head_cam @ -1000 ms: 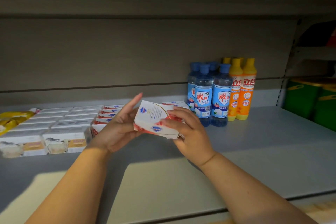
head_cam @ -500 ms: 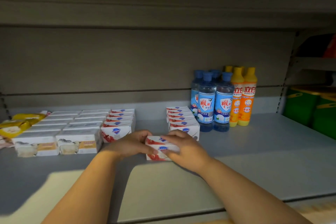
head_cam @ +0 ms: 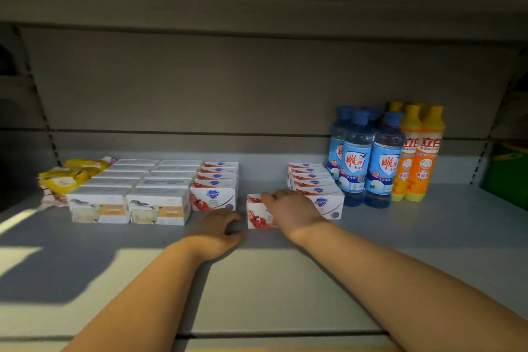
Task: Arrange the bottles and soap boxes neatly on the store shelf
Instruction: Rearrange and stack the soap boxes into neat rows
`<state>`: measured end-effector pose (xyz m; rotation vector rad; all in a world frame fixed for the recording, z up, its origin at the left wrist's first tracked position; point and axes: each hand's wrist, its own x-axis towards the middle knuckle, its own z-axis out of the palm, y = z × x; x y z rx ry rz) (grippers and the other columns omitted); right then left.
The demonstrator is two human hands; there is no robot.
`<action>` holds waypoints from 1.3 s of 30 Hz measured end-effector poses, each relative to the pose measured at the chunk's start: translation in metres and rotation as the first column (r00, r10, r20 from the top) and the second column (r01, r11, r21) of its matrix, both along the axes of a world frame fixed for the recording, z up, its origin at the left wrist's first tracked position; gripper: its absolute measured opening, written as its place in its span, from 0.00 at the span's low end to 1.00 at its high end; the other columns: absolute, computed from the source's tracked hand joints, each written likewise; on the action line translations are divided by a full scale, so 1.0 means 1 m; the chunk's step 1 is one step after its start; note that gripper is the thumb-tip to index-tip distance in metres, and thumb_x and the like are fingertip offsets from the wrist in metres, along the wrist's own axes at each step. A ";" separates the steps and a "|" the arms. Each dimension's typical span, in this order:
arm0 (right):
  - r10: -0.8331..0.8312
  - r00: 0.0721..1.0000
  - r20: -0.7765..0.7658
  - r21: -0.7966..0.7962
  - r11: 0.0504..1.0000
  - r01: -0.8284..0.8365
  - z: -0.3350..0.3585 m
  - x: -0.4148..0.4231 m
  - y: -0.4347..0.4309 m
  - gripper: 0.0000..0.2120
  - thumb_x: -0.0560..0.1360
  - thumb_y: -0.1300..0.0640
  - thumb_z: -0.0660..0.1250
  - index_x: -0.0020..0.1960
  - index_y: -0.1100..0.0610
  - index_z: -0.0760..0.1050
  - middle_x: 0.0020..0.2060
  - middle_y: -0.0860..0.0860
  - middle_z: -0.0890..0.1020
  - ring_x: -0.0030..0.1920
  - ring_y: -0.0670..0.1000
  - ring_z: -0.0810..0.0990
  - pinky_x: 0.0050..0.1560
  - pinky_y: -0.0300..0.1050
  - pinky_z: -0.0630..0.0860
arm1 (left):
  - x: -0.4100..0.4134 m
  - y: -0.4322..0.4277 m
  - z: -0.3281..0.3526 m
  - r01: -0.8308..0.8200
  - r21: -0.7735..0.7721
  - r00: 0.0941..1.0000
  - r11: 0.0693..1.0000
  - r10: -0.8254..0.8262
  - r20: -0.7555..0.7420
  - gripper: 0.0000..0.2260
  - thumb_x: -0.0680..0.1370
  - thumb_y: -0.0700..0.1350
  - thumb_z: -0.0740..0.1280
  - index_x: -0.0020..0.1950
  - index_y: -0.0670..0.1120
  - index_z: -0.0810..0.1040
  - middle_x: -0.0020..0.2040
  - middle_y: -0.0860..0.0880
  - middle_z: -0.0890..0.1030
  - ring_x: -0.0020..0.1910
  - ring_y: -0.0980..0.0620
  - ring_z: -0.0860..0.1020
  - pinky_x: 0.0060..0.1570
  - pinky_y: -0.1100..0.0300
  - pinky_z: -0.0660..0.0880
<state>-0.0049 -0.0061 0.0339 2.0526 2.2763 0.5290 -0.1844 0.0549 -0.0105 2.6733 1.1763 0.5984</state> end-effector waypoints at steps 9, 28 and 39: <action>-0.078 0.996 -0.038 0.010 0.997 0.079 0.003 0.004 0.064 0.29 0.73 0.64 0.63 0.72 0.58 0.59 0.64 0.60 0.70 0.64 0.61 0.68 0.62 0.52 0.66 | -0.008 0.017 -0.007 0.020 -0.063 0.997 0.998 -0.015 0.071 0.10 0.77 0.51 0.64 0.51 0.47 0.79 0.52 0.56 0.75 0.52 0.55 0.74 0.55 0.59 0.71; -0.253 0.931 -0.263 0.213 0.926 0.312 -0.039 0.016 0.158 0.27 0.77 0.55 0.60 0.73 0.58 0.56 0.69 0.62 0.62 0.71 0.61 0.58 0.72 0.58 0.50 | -0.005 0.035 -0.012 0.002 -0.047 0.989 0.999 0.005 0.149 0.14 0.76 0.50 0.67 0.61 0.51 0.78 0.62 0.54 0.75 0.64 0.57 0.69 0.55 0.75 0.56; -0.251 0.913 -0.322 0.276 0.898 0.344 -0.046 0.017 0.153 0.32 0.77 0.50 0.60 0.75 0.57 0.50 0.71 0.62 0.56 0.73 0.62 0.50 0.73 0.57 0.43 | -0.007 0.037 -0.012 -0.001 -0.079 0.986 0.997 0.014 0.167 0.10 0.75 0.47 0.68 0.55 0.50 0.80 0.57 0.58 0.76 0.59 0.61 0.70 0.53 0.74 0.59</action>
